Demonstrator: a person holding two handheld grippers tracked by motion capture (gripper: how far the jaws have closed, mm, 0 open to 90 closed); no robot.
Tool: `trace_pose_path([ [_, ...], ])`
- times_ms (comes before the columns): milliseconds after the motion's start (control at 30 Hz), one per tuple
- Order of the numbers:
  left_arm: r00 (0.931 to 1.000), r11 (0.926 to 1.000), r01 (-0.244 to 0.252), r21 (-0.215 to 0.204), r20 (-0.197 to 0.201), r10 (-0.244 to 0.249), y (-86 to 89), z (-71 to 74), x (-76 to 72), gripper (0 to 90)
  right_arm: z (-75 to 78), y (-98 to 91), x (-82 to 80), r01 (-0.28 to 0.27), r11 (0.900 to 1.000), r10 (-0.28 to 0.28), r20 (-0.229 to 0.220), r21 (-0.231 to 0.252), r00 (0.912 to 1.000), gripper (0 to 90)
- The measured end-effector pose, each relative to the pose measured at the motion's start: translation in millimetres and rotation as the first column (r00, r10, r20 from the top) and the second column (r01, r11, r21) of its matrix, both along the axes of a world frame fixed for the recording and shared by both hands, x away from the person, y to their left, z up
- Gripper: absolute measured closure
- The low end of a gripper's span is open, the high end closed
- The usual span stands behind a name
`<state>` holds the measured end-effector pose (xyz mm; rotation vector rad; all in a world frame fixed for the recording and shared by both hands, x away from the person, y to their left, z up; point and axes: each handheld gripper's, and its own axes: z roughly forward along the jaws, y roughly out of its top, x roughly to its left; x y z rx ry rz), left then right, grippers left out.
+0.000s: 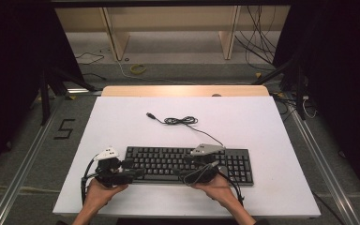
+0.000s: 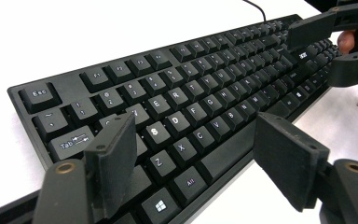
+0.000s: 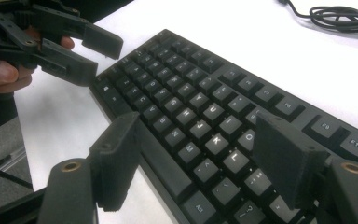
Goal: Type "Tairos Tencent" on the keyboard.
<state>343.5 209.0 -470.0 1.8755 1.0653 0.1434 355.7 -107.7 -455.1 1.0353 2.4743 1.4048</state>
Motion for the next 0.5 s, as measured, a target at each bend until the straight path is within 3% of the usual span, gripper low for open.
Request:
trace_pose_path([
  [500,0.9998,0.9995,0.002,0.031,-0.018,-0.002,1.6,-1.7,1.2,36.8,3.5,6.1,8.1,0.001,1.0,-0.001,-0.009,-0.009,1.0,32.9],
])
